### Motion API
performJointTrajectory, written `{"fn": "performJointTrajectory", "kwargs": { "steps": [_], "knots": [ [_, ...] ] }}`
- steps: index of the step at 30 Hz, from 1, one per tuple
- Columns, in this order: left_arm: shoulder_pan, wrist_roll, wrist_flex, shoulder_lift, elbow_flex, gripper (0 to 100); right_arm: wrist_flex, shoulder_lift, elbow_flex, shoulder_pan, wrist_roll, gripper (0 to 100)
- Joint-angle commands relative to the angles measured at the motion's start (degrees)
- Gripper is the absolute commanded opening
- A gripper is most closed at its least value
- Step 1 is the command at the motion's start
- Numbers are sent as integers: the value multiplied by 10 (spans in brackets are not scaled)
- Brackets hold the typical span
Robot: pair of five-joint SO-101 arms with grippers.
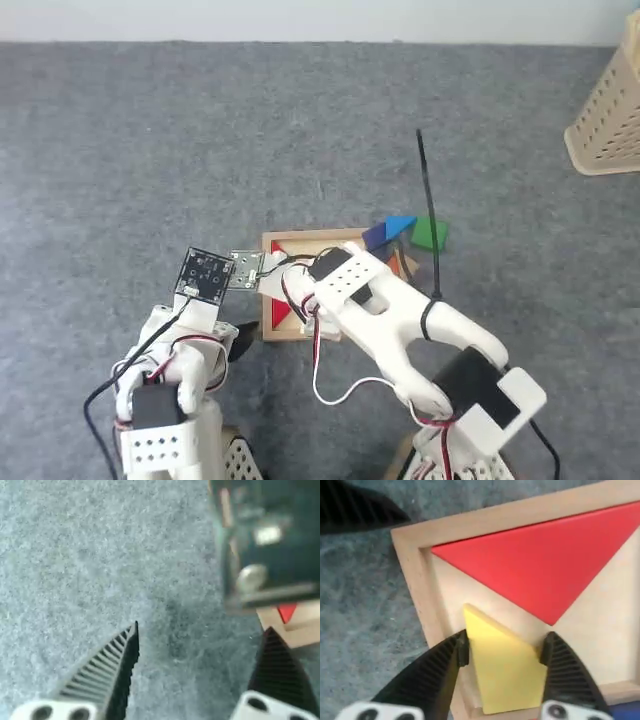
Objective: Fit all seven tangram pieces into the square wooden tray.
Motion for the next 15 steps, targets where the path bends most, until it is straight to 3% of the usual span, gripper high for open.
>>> {"fn": "performJointTrajectory", "kwargs": {
  "steps": [1,15],
  "knots": [
    [3,-3,0,-8,-3,353,-7,8,-10,-3,10,104],
    [3,-3,0,-8,-3,353,-7,3,-33,15,-35,7]
  ]
}}
